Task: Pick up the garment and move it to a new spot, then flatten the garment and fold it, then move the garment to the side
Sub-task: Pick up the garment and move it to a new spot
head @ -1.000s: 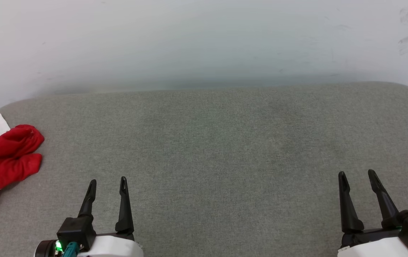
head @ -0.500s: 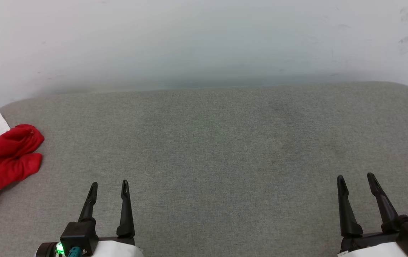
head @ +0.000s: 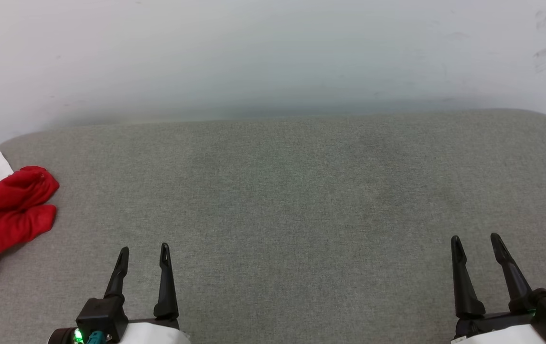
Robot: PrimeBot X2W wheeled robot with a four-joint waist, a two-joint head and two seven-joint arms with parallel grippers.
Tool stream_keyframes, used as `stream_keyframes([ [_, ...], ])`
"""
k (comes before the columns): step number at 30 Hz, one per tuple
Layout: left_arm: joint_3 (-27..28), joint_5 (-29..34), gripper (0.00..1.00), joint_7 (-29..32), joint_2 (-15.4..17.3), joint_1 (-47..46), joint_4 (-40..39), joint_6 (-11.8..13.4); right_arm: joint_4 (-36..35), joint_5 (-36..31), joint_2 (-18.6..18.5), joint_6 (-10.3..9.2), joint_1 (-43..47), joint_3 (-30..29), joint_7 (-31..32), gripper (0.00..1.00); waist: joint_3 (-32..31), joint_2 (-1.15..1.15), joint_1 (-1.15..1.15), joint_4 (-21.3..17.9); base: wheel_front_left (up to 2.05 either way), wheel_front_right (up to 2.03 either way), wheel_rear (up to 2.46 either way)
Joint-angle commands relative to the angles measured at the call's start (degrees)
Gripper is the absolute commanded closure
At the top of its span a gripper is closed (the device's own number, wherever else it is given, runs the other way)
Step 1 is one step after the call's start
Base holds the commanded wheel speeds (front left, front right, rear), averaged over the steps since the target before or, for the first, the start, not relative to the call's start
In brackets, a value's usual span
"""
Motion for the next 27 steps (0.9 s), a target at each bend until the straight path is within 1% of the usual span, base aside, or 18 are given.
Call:
stream_keyframes([
  [1,0.06,0.03,0.0,-0.16,-0.11,0.32,0.14,-0.03,0.04,0.26,-0.01,-0.02,0.59,0.12,-0.14,0.0,0.03,0.0,0.0,-0.01,0.0,0.0,0.0],
  [9,0.09,-0.31,0.0,-0.16,-0.11,-0.11,0.42,0.23,0.08,0.26,-0.01,-0.02,0.71,0.17,-0.14,0.0,0.05,0.0,0.0,0.49,0.0,0.0,0.0],
  [13,0.45,-1.29,0.0,-0.16,-0.11,-0.61,0.49,0.56,-0.24,-0.14,0.0,-0.02,0.74,0.22,-0.14,0.0,0.17,0.0,0.0,1.59,0.0,0.0,0.0],
  [15,0.54,-0.88,0.0,-0.16,-0.11,-0.82,0.65,0.43,-0.28,-0.3,-0.01,-0.02,0.86,0.15,-0.14,0.0,0.2,0.0,0.0,2.46,0.0,0.0,0.0],
  [18,1.02,-1.36,0.0,-0.16,-0.09,-0.92,0.66,0.88,-0.34,-0.55,0.0,-0.02,0.99,0.3,-0.14,0.0,0.18,0.0,0.0,4.07,0.0,0.0,0.0],
  [23,1.71,-2.57,0.0,-0.16,-0.1,-0.43,0.34,1.58,-0.57,-1.02,0.0,-0.02,1.25,0.73,-0.14,0.0,0.1,0.0,0.0,7.29,0.0,0.0,0.0],
  [27,1.97,-1.96,0.0,-0.16,-0.1,-0.04,0.31,1.76,-0.75,-1.4,-0.01,-0.02,1.06,0.87,-0.14,0.0,0.22,0.0,0.0,10.15,0.0,0.0,0.0],
])
